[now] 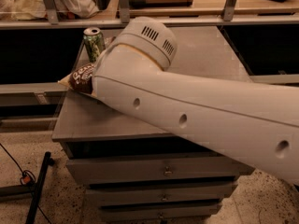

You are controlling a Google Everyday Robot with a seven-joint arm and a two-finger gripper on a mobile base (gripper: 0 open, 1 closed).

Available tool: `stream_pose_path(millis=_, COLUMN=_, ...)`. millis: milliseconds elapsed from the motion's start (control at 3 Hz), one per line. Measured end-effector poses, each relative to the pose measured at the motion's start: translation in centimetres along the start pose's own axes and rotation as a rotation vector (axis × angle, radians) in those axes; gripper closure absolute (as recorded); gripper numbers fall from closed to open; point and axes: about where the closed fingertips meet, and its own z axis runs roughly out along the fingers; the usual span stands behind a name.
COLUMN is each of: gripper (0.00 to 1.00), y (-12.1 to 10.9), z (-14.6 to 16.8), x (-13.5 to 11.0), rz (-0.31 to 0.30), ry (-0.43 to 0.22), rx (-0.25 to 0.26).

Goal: Move brown chip bag near green can

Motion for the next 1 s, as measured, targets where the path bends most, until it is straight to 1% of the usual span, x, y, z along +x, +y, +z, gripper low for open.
stream_pose_path(millis=667, gripper=0.36, y=0.02, z=-0.08, x=-0.19, rz=-0.003, ry=-0.002, rx=0.001)
stream_pose_path(millis=1000, gripper=0.12, y=0.04, z=-0.12, x=-0.30, rz=-0.004, ry=-0.003, rx=0.001)
